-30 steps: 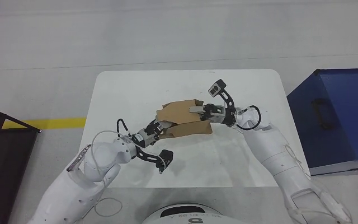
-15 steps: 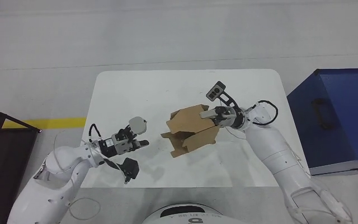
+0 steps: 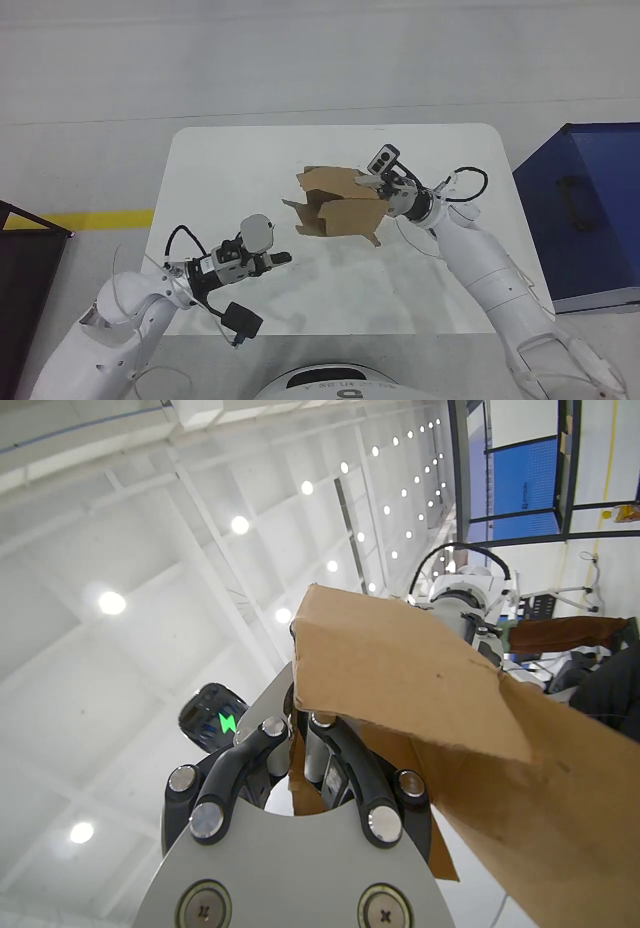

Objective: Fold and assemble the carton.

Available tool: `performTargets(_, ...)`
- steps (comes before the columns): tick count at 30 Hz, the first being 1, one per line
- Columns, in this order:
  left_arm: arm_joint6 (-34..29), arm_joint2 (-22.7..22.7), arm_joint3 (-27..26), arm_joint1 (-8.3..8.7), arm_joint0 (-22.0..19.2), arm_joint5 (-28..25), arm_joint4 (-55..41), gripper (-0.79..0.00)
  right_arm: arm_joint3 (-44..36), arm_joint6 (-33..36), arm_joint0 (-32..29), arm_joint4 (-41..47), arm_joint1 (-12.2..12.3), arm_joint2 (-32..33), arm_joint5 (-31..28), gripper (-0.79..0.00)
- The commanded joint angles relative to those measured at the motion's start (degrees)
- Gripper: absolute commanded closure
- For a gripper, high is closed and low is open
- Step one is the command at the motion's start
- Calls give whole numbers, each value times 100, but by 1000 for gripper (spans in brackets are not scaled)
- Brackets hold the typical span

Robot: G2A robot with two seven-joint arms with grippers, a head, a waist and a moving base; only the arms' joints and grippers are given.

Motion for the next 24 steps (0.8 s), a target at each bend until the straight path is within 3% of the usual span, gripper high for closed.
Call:
performTargets(1,-133,11,-39,-7,13,24,62,-785,107,-106,30,337,-36,-14,207,0)
performTargets(8,-993,158,-160,-78,-15,-72,-158,-785,459,5,182,1040,-167,-152,737,0)
performTargets(11,-1136,156,-1,-113,-102,-175,-720,-785,474,54,205,1116,-185,-161,788,0)
performTargets(19,-1143,154,20,-116,-112,-191,-773,-785,474,54,205,1116,-185,-161,788,0)
performTargets(24,-1402,255,-20,-140,-174,-203,-570,-785,289,-645,58,1170,-205,-77,660,0)
